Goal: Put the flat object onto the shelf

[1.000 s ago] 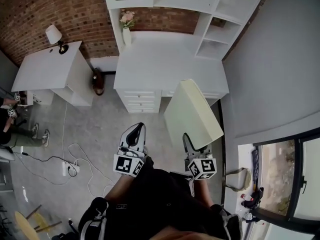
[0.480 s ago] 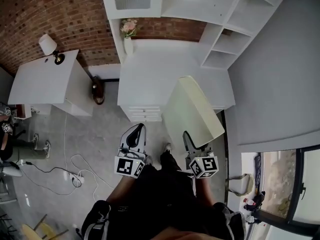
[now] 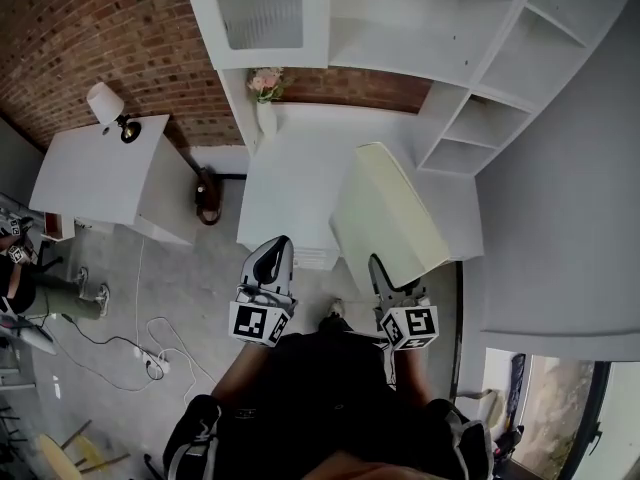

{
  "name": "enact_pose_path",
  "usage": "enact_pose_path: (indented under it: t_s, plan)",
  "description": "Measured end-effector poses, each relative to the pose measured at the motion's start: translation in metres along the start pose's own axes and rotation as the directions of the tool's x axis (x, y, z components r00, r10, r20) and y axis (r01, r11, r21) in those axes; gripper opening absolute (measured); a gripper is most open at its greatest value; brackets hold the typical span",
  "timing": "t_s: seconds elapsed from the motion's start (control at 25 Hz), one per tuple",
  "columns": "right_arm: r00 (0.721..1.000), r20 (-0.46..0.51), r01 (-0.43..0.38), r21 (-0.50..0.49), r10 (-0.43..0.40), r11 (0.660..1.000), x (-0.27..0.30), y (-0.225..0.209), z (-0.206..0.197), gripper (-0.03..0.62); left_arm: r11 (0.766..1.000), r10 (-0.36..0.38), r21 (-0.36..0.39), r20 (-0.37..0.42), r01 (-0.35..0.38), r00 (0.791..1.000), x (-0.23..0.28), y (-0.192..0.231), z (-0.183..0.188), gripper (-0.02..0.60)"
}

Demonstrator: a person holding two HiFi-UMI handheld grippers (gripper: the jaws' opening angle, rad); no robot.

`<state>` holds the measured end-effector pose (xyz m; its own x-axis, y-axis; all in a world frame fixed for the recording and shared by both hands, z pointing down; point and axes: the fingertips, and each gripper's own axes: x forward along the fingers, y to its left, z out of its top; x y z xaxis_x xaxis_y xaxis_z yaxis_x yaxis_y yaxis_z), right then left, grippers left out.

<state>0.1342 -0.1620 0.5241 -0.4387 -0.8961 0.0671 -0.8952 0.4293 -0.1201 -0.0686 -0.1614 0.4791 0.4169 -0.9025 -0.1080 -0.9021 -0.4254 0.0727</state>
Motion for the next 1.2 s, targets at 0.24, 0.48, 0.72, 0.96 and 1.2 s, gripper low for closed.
enact_pose_path:
  t_s: [0.24, 0.48, 0.72, 0.96, 1.2]
  plan:
    - [1.000, -0.001, -0.002, -0.077, 0.002, 0.997, 0.043, -0.039, 0.025, 0.281, 1.000, 0.006, 0.019, 0.030, -0.007, 1.000, 0.057, 0.010, 0.013, 0.017]
    - [0.999, -0.009, 0.052, -0.153, -0.054, 0.987, 0.062, -0.043, 0.044, 0.281, 0.998, -0.049, 0.028, 0.017, 0.049, 0.999, 0.096, 0.029, 0.020, 0.009]
    - [0.994, -0.056, 0.068, -0.297, -0.089, 0.952, 0.077, -0.032, 0.053, 0.281, 0.995, -0.098, 0.021, 0.029, 0.098, 0.995, 0.114, 0.043, 0.030, 0.009]
    - [0.992, -0.042, 0.082, -0.524, -0.121, 0.848, 0.088, -0.026, 0.080, 0.281, 0.990, -0.138, 0.007, 0.022, 0.138, 0.990, 0.115, 0.048, 0.024, 0.009]
    - [0.978, 0.041, 0.179, -0.677, -0.206, 0.714, 0.089, -0.038, 0.167, 0.281, 0.990, -0.143, -0.007, 0.022, 0.144, 0.989, 0.117, 0.056, 0.025, 0.009]
